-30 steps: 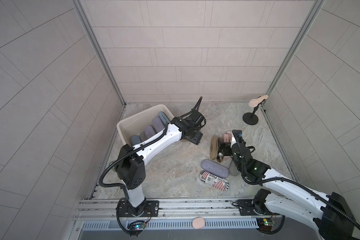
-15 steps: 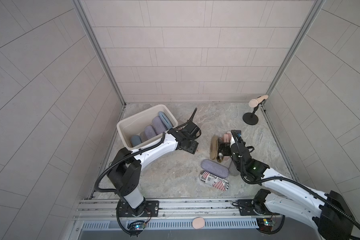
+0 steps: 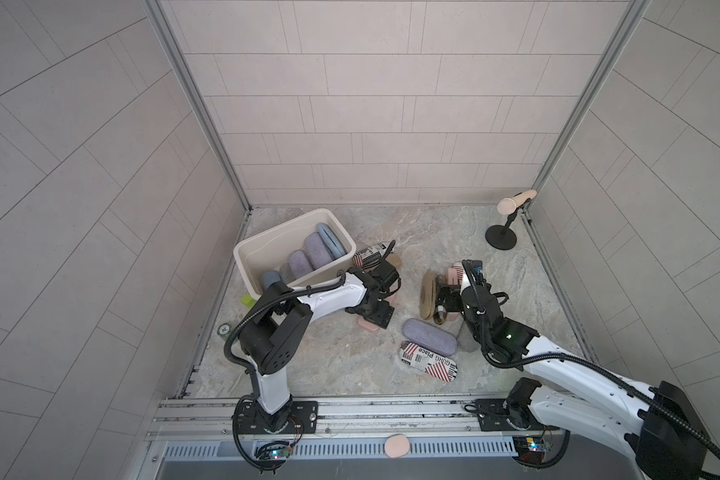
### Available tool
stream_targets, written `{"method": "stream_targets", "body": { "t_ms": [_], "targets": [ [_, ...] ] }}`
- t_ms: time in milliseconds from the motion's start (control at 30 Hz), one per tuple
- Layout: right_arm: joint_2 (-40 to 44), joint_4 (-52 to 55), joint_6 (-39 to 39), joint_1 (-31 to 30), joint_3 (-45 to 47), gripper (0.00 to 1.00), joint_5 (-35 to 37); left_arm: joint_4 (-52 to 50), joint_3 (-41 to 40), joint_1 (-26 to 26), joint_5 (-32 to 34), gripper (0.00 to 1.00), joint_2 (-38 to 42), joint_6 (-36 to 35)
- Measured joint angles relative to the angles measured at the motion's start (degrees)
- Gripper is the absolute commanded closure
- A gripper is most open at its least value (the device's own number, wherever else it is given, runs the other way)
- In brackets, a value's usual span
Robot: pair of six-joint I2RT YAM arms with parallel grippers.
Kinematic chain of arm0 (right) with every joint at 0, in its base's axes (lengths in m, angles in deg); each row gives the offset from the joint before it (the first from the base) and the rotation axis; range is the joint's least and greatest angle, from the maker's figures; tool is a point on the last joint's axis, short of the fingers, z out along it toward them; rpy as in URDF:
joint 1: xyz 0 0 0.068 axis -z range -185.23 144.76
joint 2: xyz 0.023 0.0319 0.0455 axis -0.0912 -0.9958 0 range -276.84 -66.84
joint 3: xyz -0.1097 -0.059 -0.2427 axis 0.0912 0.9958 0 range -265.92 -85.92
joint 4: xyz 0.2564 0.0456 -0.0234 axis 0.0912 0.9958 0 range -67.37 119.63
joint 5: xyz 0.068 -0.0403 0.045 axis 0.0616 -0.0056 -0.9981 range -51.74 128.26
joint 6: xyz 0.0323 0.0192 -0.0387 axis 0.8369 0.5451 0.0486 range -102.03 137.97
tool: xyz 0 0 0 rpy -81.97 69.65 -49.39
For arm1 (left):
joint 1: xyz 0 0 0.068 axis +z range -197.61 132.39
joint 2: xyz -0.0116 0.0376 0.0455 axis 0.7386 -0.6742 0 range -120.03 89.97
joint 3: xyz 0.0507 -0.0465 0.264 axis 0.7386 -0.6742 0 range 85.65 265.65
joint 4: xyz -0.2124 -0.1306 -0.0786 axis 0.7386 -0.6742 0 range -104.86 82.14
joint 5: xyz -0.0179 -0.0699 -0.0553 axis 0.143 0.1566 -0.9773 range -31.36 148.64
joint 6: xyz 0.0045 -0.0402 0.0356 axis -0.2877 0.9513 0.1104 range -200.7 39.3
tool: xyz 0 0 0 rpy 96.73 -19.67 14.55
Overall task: Put the glasses cases into the storage boxes
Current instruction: Place the glasses case at the center of the board, then pick up the glasses case at the center of the board.
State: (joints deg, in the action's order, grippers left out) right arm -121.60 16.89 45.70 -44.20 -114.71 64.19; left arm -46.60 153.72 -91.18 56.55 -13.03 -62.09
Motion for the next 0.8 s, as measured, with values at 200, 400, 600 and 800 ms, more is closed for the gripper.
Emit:
{"method": "stream_targets", "body": {
  "t_ms": [200, 400, 600, 800],
  "targets": [
    [0.0, 0.0, 0.0, 0.0, 0.0, 0.0, 0.0, -3.98, 3.74, 0.0, 0.48, 0.0, 1.86, -1.64],
    [0.0, 0.02, 0.0, 0.0, 0.0, 0.0, 0.0, -7.74, 6.49, 0.0, 2.14, 0.0, 3.32, -2.8],
    [-0.04, 0.02, 0.0, 0.0, -0.02, 0.0, 0.0, -11.43, 10.97, 0.0, 4.66, 0.0, 4.31, -4.28],
    [-0.15, 0.07, -0.02, 0.0, 0.0, 0.0, 0.0, -13.44, 16.44, 0.0, 5.14, 0.0, 1.11, -5.73]
  ]
}}
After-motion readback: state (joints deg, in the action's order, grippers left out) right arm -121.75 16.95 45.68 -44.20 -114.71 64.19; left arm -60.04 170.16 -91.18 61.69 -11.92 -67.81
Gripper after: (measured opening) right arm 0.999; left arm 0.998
